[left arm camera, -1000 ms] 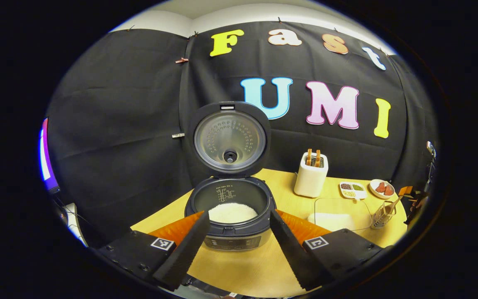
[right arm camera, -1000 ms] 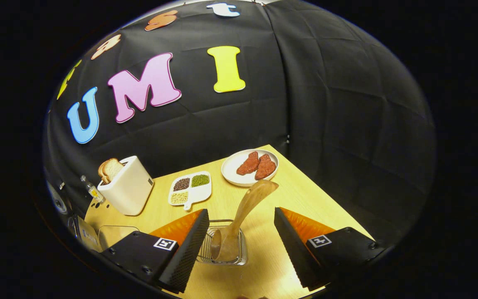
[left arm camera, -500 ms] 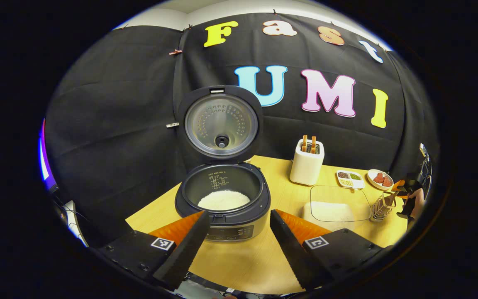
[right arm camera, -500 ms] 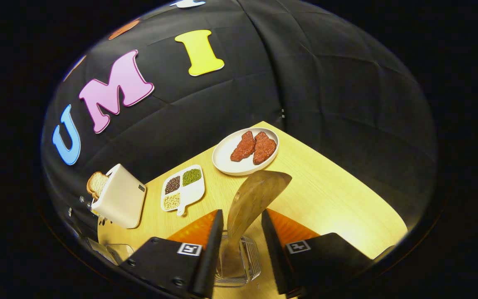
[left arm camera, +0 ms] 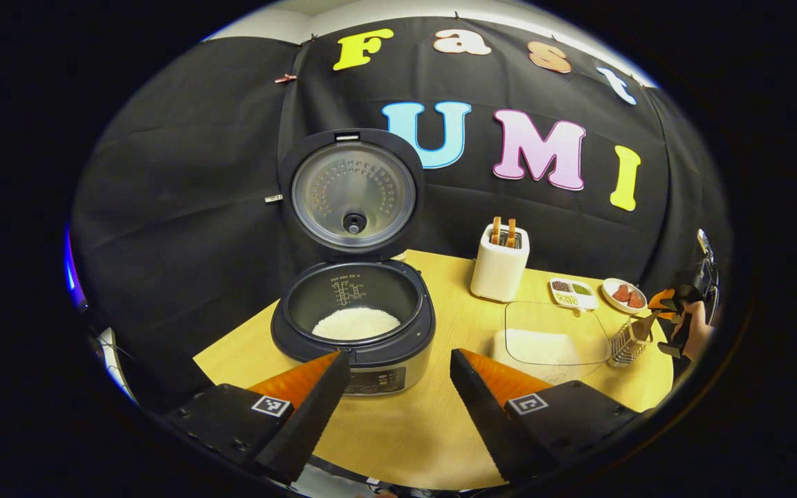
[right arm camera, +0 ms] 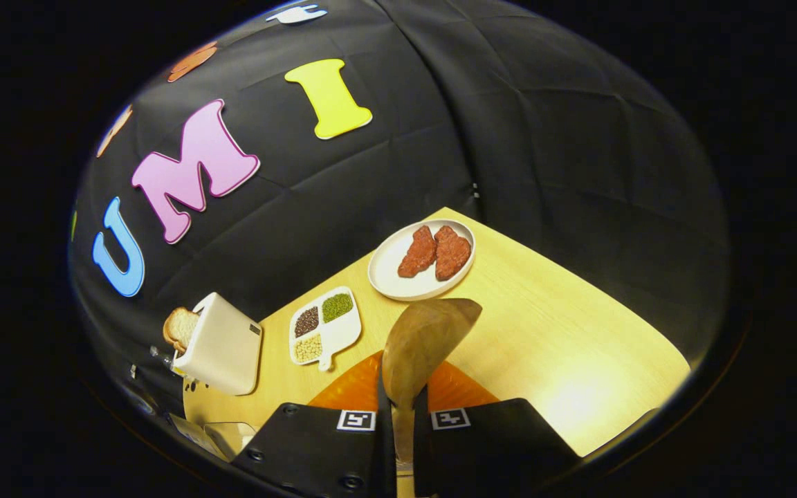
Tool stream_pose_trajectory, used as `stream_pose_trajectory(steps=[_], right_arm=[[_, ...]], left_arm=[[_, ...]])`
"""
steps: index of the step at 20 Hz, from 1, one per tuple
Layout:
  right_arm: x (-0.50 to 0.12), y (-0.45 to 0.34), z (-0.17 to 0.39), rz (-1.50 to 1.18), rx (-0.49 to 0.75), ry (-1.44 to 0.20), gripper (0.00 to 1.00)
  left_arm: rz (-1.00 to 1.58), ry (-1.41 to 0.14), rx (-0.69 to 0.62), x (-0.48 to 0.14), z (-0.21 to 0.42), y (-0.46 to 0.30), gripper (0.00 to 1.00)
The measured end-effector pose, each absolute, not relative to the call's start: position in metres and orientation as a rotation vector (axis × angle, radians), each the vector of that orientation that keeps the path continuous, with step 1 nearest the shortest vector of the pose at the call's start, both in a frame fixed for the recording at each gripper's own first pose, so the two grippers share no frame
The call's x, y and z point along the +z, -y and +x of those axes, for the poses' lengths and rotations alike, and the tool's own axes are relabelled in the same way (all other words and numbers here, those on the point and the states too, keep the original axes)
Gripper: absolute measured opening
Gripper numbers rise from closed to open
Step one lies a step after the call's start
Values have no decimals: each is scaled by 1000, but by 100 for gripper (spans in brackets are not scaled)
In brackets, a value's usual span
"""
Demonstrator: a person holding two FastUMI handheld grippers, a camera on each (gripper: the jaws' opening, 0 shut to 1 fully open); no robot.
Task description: Close the left gripper, press the button to open the rice cooker; take a wooden spoon from the chopstick holder with the right hand, scoop a spoonful of rice and pour it into the rice cooker, then put the wooden spoon back into the chopstick holder.
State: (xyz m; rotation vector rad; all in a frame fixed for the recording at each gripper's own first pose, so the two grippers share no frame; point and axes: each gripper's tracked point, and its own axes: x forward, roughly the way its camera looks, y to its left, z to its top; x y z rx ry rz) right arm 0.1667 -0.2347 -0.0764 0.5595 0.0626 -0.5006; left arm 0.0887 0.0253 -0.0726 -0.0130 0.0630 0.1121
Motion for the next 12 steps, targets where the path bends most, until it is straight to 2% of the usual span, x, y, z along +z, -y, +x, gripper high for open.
stream_pose_trajectory(steps=[3,7,12], right_arm=[[-37,228,152,495,-489,-1,14],[23,187,138,448,-409,99,14],[39,101,144,422,-263,93,14]], left_arm=[[-19,-48,100,-70,90,-29,98],[-32,-31,77,-65,88,-39,98],[63,26,59,-44,89,-63,99]])
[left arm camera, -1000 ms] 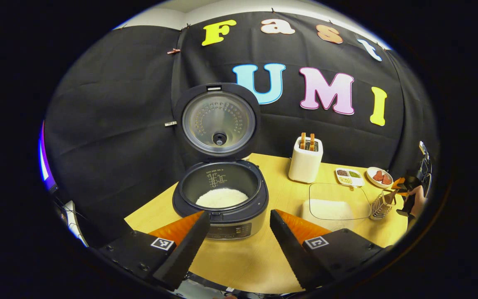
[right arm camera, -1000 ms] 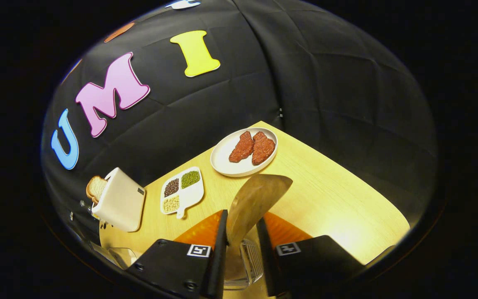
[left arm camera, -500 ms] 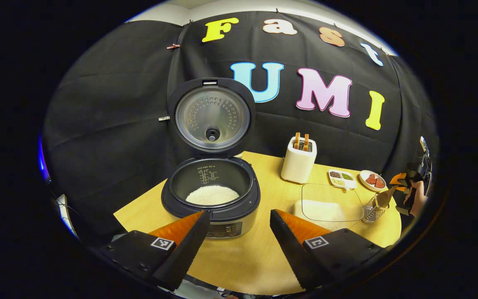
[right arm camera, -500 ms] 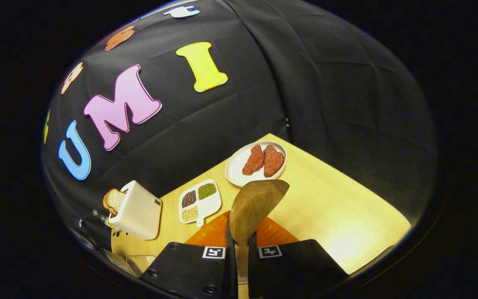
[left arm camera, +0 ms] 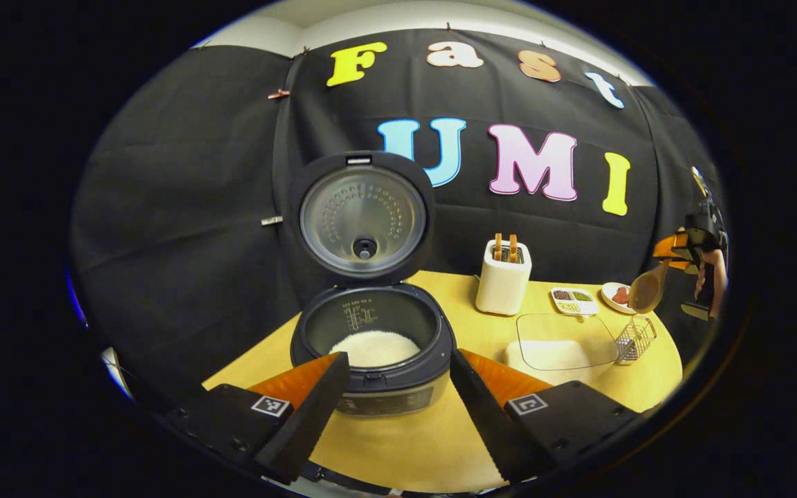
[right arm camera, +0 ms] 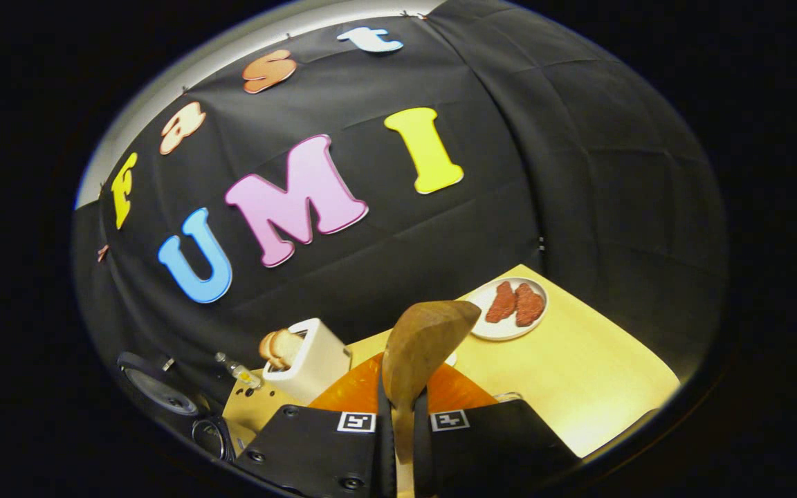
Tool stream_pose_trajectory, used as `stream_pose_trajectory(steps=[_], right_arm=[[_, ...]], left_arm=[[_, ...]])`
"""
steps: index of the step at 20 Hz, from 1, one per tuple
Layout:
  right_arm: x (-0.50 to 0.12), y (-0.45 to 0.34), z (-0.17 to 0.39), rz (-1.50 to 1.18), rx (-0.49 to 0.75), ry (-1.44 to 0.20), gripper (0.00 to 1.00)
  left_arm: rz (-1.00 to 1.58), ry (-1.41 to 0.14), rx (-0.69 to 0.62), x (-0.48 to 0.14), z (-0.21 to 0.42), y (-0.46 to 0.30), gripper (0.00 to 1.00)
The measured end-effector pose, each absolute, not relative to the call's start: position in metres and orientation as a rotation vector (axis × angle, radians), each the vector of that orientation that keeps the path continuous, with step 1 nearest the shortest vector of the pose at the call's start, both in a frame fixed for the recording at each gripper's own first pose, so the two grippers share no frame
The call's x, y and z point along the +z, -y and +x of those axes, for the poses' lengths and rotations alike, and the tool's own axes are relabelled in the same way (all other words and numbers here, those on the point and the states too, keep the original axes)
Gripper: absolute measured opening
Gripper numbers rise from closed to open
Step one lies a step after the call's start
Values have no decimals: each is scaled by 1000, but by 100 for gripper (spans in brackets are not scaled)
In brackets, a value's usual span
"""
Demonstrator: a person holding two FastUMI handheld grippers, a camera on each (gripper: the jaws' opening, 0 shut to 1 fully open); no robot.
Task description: Close the left gripper, press the button to open the rice cooker; take a wooden spoon from the chopstick holder with the right hand, scoop a spoonful of rice and pour it into the rice cooker, then put the wooden spoon back into the chopstick holder.
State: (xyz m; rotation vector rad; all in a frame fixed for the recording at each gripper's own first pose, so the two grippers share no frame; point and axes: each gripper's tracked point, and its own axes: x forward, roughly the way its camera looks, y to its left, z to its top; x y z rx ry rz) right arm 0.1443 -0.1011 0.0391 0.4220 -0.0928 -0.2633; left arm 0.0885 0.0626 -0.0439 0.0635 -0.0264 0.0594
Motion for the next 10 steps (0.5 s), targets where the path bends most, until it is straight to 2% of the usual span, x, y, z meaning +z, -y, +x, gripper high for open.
stream_pose_trajectory(steps=[4,10], right_arm=[[29,38,159,380,-185,76,14],[-34,-11,195,320,-187,-22,14]], left_arm=[[24,45,26,-35,91,-82,99],[22,43,46,-45,90,-114,98]])
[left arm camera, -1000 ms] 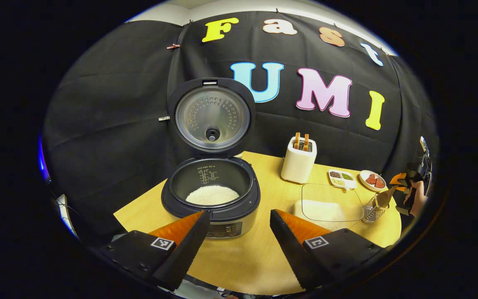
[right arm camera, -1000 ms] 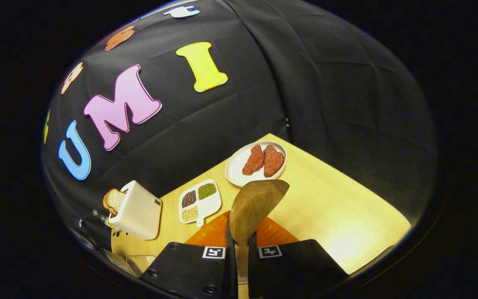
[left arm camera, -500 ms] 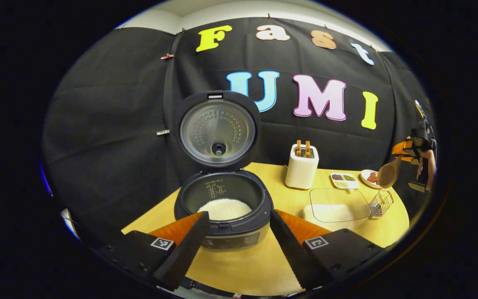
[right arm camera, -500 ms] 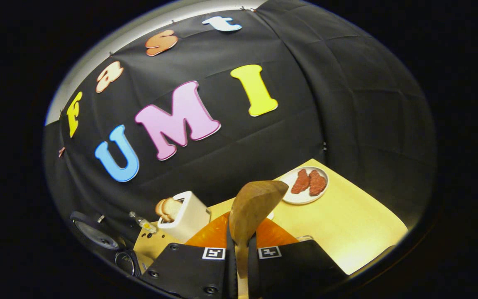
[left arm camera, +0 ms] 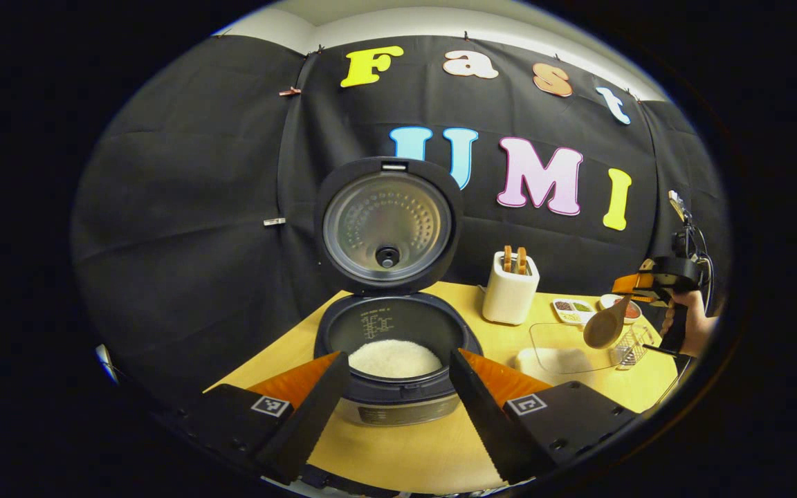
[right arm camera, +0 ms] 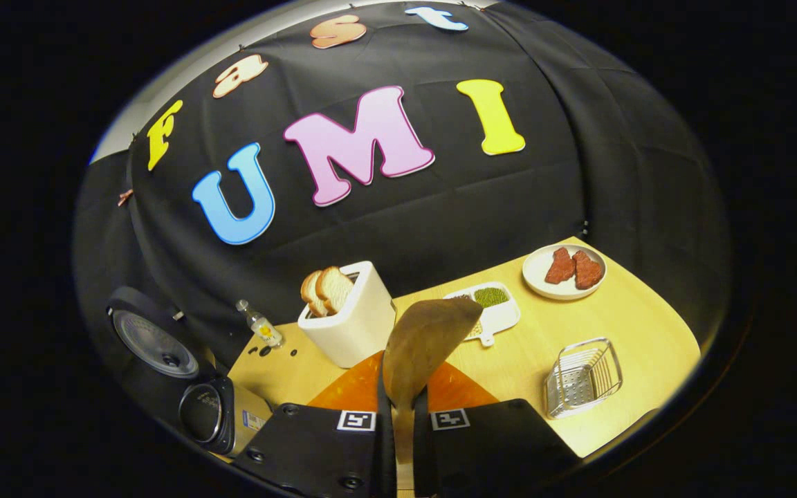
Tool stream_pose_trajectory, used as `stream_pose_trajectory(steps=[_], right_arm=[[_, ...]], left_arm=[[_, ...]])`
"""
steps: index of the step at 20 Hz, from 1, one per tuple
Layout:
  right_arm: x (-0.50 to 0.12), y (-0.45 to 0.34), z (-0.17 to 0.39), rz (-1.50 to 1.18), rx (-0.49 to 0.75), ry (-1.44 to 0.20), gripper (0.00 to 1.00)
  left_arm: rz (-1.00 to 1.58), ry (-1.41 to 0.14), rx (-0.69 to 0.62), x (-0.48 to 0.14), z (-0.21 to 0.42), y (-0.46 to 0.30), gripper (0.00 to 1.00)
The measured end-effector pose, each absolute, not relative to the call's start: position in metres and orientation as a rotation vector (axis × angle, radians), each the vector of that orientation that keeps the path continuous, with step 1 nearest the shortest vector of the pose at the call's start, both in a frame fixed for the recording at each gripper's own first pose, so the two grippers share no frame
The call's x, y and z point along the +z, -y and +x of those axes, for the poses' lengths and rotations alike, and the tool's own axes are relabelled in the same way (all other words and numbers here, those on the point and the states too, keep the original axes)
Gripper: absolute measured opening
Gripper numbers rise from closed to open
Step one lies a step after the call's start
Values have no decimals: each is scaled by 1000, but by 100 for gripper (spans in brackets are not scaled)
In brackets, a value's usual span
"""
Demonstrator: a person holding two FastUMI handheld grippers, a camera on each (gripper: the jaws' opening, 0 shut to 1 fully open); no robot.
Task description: Close the left gripper, press the button to open the rice cooker; take a wooden spoon from the chopstick holder with the right hand, scoop a spoonful of rice and pour it into the rice cooker, then put the wooden spoon back into the chopstick holder.
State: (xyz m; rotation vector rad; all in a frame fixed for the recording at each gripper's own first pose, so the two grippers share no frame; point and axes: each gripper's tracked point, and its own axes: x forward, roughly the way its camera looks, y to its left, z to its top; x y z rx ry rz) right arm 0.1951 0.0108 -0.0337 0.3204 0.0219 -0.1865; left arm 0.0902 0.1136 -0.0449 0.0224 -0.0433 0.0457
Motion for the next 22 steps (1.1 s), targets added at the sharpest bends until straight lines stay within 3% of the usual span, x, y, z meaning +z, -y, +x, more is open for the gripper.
stream_pose_trajectory(steps=[11,22], right_arm=[[-116,-34,233,252,-236,-119,14],[-124,-83,232,469,-185,-193,14]], left_arm=[[7,21,71,-63,91,-147,98],[-38,10,100,-75,73,-171,97]])
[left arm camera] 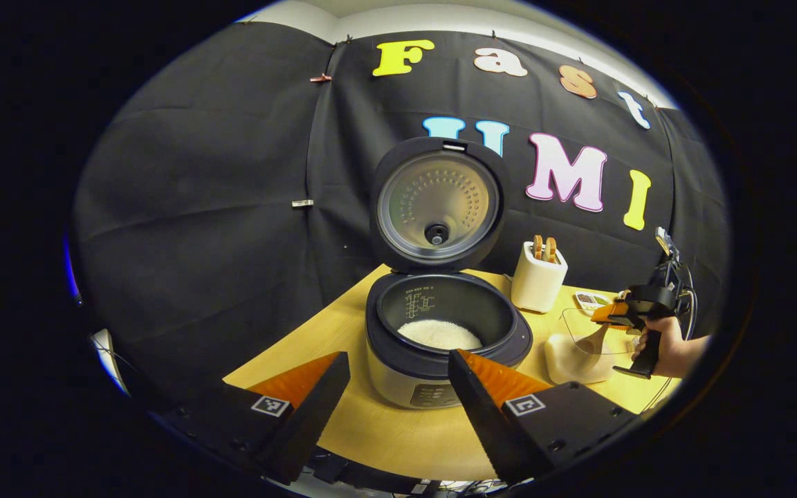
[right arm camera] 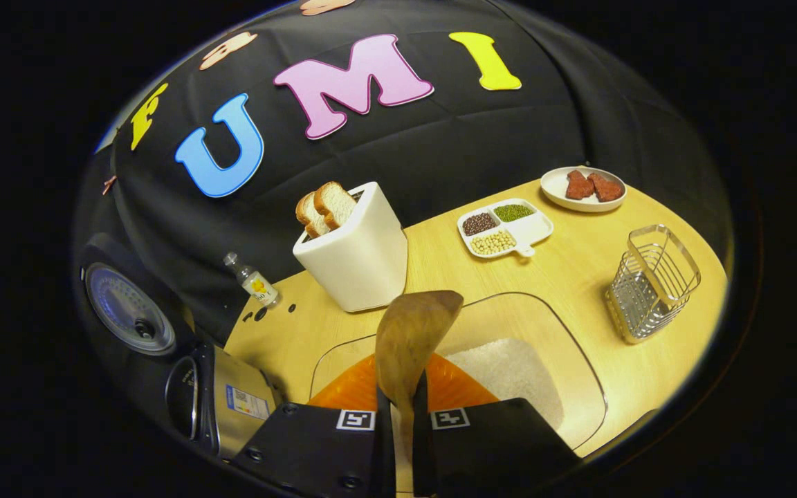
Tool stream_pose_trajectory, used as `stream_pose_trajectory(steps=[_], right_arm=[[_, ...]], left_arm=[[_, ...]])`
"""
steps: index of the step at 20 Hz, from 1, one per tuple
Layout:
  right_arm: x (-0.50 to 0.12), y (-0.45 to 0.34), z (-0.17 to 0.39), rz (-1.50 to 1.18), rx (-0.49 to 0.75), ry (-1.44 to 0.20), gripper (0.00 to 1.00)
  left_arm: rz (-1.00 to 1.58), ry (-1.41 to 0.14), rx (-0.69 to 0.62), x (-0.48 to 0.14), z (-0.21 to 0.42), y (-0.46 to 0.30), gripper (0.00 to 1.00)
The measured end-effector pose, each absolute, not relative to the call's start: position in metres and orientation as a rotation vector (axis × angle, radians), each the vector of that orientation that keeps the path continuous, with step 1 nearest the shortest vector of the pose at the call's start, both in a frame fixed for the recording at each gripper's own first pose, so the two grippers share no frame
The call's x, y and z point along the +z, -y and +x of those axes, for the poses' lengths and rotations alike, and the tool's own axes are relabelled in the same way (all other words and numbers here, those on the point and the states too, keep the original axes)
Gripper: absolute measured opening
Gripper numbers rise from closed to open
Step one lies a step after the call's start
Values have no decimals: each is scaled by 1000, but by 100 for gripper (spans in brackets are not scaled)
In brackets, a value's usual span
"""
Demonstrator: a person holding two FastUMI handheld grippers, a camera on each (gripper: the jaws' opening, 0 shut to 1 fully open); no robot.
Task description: Close the left gripper, press the button to open the rice cooker; take a wooden spoon from the chopstick holder with the right hand, scoop a spoonful of rice and pour it into the rice cooker, then put the wooden spoon back into the chopstick holder.
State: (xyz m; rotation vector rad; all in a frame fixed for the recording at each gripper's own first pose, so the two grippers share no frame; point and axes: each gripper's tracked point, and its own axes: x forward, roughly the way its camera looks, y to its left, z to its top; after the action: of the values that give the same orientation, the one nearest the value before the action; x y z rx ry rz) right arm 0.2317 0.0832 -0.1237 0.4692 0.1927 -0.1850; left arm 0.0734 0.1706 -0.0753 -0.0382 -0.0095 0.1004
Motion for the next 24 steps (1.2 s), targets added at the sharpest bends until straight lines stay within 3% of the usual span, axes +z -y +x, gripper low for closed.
stream_pose_trajectory(steps=[8,19,24], right_arm=[[-110,-94,222,666,-169,-205,14],[-112,-20,189,912,-329,-113,14],[-110,-17,173,1065,-314,-99,14]], left_arm=[[-53,32,98,-65,65,-179,96],[-3,55,80,-51,53,-181,95],[-4,75,53,-41,53,-175,96]])
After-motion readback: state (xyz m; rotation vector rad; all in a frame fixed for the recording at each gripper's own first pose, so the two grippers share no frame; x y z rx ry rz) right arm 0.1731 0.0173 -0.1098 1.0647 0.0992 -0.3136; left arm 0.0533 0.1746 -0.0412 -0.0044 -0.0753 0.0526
